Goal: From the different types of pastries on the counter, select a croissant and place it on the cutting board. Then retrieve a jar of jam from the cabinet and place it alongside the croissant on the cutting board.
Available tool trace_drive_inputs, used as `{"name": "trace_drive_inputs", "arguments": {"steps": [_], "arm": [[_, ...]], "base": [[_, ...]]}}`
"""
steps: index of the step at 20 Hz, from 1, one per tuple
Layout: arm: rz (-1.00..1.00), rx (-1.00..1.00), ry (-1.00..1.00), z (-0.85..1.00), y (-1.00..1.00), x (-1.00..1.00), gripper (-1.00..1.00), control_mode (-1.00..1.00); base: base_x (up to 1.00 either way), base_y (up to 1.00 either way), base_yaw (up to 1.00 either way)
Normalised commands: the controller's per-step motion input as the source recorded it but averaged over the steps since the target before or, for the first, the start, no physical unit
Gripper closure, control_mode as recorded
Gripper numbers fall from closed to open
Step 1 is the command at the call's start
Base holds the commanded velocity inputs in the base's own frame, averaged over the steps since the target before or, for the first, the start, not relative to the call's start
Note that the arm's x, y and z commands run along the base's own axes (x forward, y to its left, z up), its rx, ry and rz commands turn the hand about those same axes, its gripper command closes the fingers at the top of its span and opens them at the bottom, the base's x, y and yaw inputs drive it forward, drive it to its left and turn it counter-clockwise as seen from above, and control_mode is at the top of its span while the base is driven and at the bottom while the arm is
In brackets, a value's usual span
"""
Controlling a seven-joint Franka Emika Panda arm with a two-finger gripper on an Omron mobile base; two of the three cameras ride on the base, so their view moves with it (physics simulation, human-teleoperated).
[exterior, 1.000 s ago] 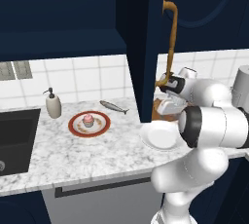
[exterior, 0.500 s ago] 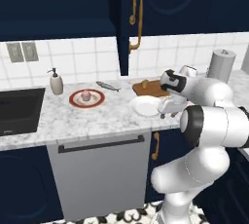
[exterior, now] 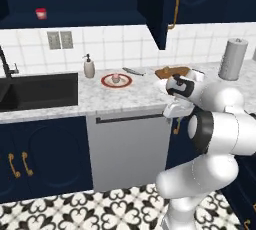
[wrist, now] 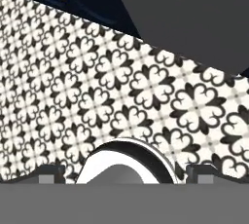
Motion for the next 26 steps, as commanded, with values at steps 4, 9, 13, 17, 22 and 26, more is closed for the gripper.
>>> {"name": "trace_drive_inputs", "arguments": {"steps": [4, 9, 13, 17, 22, 26], "arm": [[0.00, 0.00, 0.00, 0.00, 0.00, 0.00, -1.00, 1.00], [0.00, 0.00, 0.00, 0.00, 0.00, 0.00, -1.00, 1.00], [0.00, 0.00, 0.00, 0.00, 0.00, 0.00, -1.00, 1.00], [0.00, 0.00, 0.00, 0.00, 0.00, 0.00, -1.00, 1.00], [0.00, 0.00, 0.00, 0.00, 0.00, 0.00, -1.00, 1.00], [0.00, 0.00, 0.00, 0.00, 0.00, 0.00, -1.00, 1.00]], "base": [[-0.41, 0.94, 0.00], [-0.31, 0.96, 0.00], [0.17, 0.95, 0.00], [0.87, 0.39, 0.08], [0.99, 0.00, 0.24], [0.97, 0.14, 0.10]]}}
